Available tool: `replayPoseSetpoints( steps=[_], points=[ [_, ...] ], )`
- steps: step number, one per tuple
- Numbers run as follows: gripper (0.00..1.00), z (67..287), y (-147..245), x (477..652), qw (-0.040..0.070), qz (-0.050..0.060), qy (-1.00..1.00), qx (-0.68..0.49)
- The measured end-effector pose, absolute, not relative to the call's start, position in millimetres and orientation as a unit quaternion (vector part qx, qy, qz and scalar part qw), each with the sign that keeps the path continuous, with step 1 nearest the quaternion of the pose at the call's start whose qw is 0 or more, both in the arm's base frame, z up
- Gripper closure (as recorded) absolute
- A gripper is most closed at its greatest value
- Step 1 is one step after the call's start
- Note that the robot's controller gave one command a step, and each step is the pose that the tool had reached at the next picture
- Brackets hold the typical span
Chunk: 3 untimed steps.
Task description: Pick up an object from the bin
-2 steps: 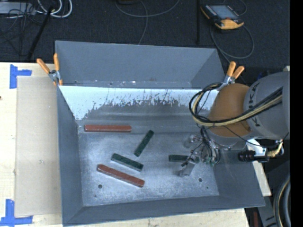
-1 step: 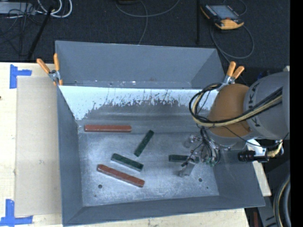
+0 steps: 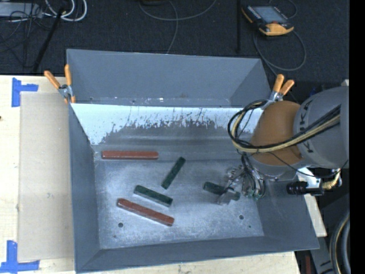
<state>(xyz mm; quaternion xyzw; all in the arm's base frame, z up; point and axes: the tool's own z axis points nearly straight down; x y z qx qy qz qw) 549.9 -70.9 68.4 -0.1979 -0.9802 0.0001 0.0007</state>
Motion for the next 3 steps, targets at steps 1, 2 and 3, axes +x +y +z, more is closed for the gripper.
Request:
replayPoseSetpoints(
  steps=[1,2,3],
  points=[
    [1.0,95.8,-71.1,550.6,-0.001,0.0,-0.981,-0.196],
    [1.0,117.6,-71.3,551.3,-0.001,-0.001,-0.981,-0.195],
    [1.0,182.7,-71.6,553.2,-0.003,-0.001,-0.981,-0.192]
  ],
)
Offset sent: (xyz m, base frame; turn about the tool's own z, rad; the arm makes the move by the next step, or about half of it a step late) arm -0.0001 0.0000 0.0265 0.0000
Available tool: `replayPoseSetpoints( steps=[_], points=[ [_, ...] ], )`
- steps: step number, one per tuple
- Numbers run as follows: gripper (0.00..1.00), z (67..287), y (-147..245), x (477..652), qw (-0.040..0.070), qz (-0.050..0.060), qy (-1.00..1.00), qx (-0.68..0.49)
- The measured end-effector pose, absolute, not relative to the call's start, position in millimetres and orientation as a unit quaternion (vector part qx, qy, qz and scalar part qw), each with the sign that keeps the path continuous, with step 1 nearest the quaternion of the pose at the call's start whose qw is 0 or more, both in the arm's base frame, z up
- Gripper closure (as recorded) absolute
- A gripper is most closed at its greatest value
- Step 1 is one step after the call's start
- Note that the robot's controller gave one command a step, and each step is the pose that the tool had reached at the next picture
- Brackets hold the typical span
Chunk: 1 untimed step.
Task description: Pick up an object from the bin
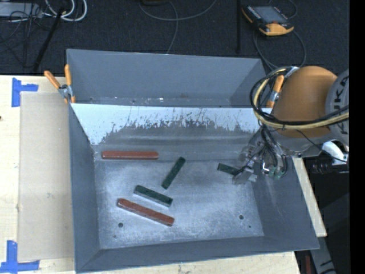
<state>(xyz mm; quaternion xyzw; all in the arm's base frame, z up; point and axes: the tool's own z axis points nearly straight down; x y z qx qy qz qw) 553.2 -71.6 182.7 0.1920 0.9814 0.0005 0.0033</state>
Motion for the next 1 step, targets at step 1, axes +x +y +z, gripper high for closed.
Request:
replayPoseSetpoints(
  steps=[1],
  points=[
    [1.0,183.5,-71.5,553.2,0.0,0.0,0.982,0.19]
  ],
)
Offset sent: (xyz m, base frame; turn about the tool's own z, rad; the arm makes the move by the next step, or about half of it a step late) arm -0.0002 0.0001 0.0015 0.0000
